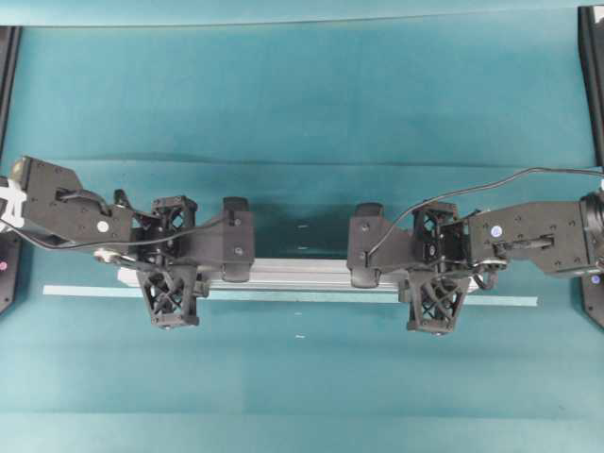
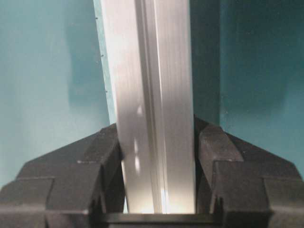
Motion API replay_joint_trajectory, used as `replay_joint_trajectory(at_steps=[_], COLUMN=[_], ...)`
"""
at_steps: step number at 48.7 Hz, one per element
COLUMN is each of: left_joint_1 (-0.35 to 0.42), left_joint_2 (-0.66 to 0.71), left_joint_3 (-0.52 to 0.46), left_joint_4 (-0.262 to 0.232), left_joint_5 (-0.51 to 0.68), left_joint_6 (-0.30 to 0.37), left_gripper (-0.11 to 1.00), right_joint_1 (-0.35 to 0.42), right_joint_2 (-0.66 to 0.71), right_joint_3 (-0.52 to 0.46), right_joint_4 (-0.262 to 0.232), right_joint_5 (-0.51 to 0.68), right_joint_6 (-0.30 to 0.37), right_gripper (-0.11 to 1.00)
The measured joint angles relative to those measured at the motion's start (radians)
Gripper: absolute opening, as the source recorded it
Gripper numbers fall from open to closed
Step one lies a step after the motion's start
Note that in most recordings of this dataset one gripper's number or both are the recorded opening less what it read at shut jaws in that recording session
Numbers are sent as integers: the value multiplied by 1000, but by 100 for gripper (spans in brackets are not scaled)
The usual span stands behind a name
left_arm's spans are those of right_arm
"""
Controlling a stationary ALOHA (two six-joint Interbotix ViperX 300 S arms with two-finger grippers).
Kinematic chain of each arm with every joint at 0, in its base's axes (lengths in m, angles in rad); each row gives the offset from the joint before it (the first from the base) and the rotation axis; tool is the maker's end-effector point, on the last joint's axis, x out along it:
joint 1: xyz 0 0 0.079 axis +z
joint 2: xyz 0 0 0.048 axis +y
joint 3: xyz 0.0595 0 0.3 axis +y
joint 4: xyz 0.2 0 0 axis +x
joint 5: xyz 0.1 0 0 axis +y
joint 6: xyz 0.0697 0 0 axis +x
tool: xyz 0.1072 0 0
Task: Lift the metal rail with both hands and move it towards you.
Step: 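Lower the held rail back onto the table with both grippers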
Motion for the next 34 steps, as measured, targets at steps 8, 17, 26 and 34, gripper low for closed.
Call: replay_joint_trajectory(at_steps=[8, 17, 26, 34], left_joint_1=[0, 2, -2, 2], left_joint_2=[0, 6, 9, 9], left_joint_3=[0, 0, -3, -3], left_joint_4=[0, 0, -3, -3], left_joint_5=[-3, -9, -34, -35], left_joint_6=[0, 0, -21, -20], left_gripper=[29, 29, 64, 86], right_joint_1=[0, 0, 6, 8], right_joint_2=[0, 5, 9, 11], right_joint_3=[3, 3, 0, -3], right_joint_4=[0, 3, 12, 26], right_joint_5=[-3, -12, -21, -23], right_joint_6=[0, 12, 20, 20], right_gripper=[40, 59, 87, 88])
